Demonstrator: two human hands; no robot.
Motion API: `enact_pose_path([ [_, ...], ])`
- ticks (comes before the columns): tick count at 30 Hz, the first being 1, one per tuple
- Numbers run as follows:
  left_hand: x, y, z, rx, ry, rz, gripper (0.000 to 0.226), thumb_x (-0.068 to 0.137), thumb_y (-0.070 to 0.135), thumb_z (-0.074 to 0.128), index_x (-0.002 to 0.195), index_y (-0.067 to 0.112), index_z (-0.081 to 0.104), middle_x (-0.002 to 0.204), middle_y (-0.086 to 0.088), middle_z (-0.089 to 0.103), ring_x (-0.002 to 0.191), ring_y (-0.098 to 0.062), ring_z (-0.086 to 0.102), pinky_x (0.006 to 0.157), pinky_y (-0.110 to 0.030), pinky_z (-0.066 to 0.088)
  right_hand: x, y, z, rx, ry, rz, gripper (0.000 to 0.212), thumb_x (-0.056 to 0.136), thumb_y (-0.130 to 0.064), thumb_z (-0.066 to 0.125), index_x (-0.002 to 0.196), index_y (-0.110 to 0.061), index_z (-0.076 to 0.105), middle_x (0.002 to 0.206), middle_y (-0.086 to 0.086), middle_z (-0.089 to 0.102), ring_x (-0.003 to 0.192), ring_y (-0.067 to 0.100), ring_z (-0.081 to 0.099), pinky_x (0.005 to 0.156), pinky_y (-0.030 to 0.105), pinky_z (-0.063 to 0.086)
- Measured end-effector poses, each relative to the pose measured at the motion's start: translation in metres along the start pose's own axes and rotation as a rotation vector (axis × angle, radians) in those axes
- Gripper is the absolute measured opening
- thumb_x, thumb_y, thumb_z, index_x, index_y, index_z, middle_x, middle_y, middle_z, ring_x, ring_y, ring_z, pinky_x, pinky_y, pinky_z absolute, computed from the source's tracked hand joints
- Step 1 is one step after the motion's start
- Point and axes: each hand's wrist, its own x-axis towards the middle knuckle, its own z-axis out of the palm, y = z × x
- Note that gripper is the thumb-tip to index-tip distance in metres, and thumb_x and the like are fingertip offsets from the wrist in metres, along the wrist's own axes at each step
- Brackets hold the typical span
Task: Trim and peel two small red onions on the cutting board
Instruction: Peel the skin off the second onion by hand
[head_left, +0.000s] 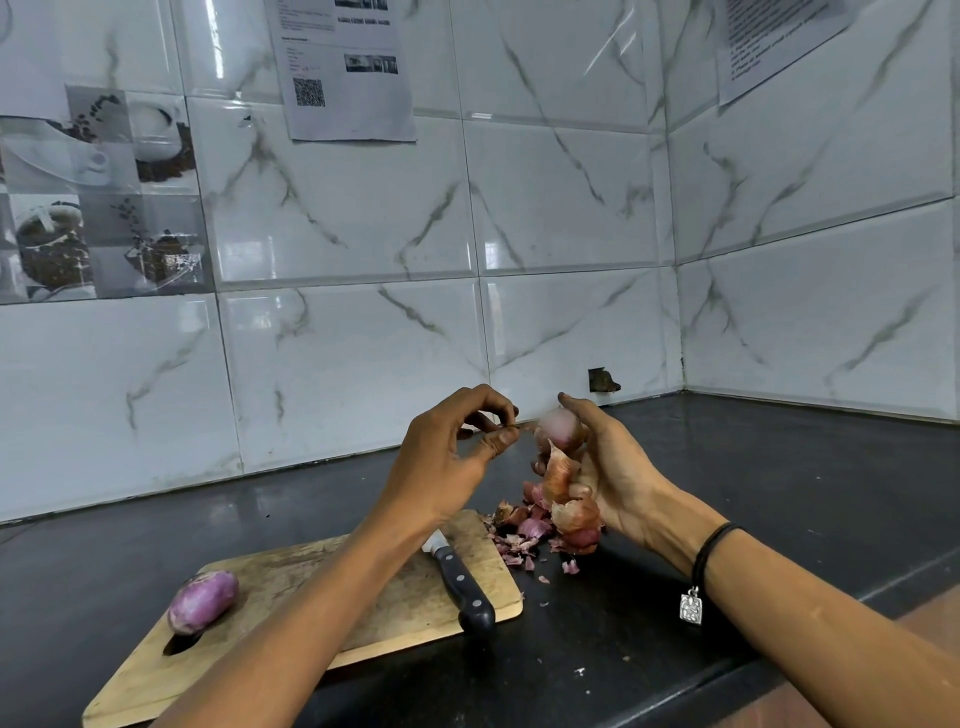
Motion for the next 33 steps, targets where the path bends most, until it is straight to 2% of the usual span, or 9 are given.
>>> enact_pose_path([
  [4, -0.001, 0.001, -0.001, 0.01, -0.01, -0.035, 0.019, 0.096, 0.014, 0.066, 0.09, 0.03, 0.059, 0.103, 0.013, 0.071, 0.096, 0.0, 0.063, 0.089, -0.029, 0.049, 0.0, 0.0, 0.002, 0.009, 0.037, -0.02, 0.054, 0.096, -0.049, 0.056, 0.064, -0.008, 0.068, 0.067, 0.011, 0.057, 0.043, 0.012, 0.051, 0.036, 0.015, 0.037],
  [7, -0.001, 0.001, -0.001, -0.067, -0.022, -0.09, 0.015, 0.098, 0.015, 0.063, 0.092, 0.028, 0.058, 0.103, 0.015, 0.071, 0.099, -0.006, 0.065, 0.088, -0.031, 0.052, 0.002, 0.001, 0.002, -0.038, 0.062, -0.053, 0.057, 0.096, -0.049, 0.055, 0.055, -0.015, 0.074, 0.064, 0.007, 0.059, 0.061, 0.016, 0.047, 0.054, 0.019, 0.028],
  [10, -0.002, 0.002, 0.002, -0.086, -0.066, -0.144, 0.007, 0.096, 0.022, 0.066, 0.095, 0.026, 0.061, 0.1, 0.01, 0.072, 0.095, -0.016, 0.068, 0.09, -0.038, 0.054, 0.001, 0.001, 0.003, -0.051, 0.059, -0.062, 0.056, 0.097, -0.049, 0.054, 0.056, -0.016, 0.073, 0.065, 0.006, 0.059, 0.06, 0.015, 0.048, 0.052, 0.02, 0.028],
  [13, -0.004, 0.0, 0.003, -0.015, -0.106, -0.175, 0.017, 0.09, 0.014, 0.068, 0.099, 0.028, 0.064, 0.104, 0.013, 0.071, 0.094, -0.009, 0.065, 0.081, -0.03, 0.049, 0.001, 0.002, 0.004, -0.055, 0.075, -0.069, 0.059, 0.098, -0.048, 0.053, 0.052, -0.016, 0.072, 0.062, 0.006, 0.058, 0.062, 0.017, 0.045, 0.059, 0.023, 0.022],
  [15, -0.005, 0.003, 0.004, 0.042, -0.119, -0.172, 0.027, 0.086, 0.01, 0.065, 0.102, 0.031, 0.064, 0.107, 0.019, 0.069, 0.093, -0.001, 0.061, 0.08, -0.021, 0.042, 0.0, 0.002, 0.005, -0.075, 0.094, -0.072, 0.057, 0.098, -0.048, 0.053, 0.055, -0.014, 0.07, 0.062, 0.008, 0.056, 0.056, 0.016, 0.046, 0.059, 0.024, 0.026],
  [18, -0.006, 0.008, 0.005, 0.051, -0.08, -0.143, 0.019, 0.086, 0.02, 0.07, 0.099, 0.034, 0.069, 0.103, 0.021, 0.07, 0.09, 0.001, 0.061, 0.081, -0.019, 0.043, -0.001, 0.004, 0.006, -0.104, 0.121, -0.066, 0.048, 0.098, -0.048, 0.055, 0.077, -0.007, 0.066, 0.063, 0.011, 0.059, 0.05, 0.016, 0.048, 0.067, 0.029, 0.044],
  [22, -0.006, 0.01, 0.007, 0.076, -0.009, -0.107, 0.013, 0.082, 0.044, 0.077, 0.09, 0.036, 0.072, 0.091, 0.025, 0.071, 0.082, -0.01, 0.064, 0.083, -0.032, 0.05, -0.002, 0.006, 0.007, -0.158, 0.094, -0.061, 0.049, 0.099, -0.049, 0.055, 0.078, -0.006, 0.066, 0.059, 0.011, 0.056, 0.05, 0.02, 0.045, 0.057, 0.031, 0.042],
  [26, -0.005, 0.008, 0.007, 0.121, 0.014, -0.098, 0.016, 0.078, 0.048, 0.08, 0.088, 0.037, 0.075, 0.086, 0.029, 0.07, 0.073, -0.015, 0.062, 0.081, -0.043, 0.056, -0.003, 0.006, 0.009, -0.188, 0.058, -0.079, 0.053, 0.1, -0.048, 0.053, 0.062, -0.012, 0.064, 0.056, 0.01, 0.049, 0.049, 0.018, 0.036, 0.045, 0.025, 0.036],
  [33, -0.006, 0.007, 0.007, 0.2, 0.048, -0.081, 0.012, 0.079, 0.047, 0.078, 0.087, 0.038, 0.078, 0.084, 0.023, 0.073, 0.071, -0.005, 0.059, 0.074, -0.033, 0.054, -0.006, 0.006, 0.01, -0.226, 0.016, -0.094, 0.048, 0.102, -0.047, 0.05, 0.079, -0.006, 0.061, 0.057, 0.011, 0.054, 0.038, 0.014, 0.042, 0.039, 0.021, 0.036],
])
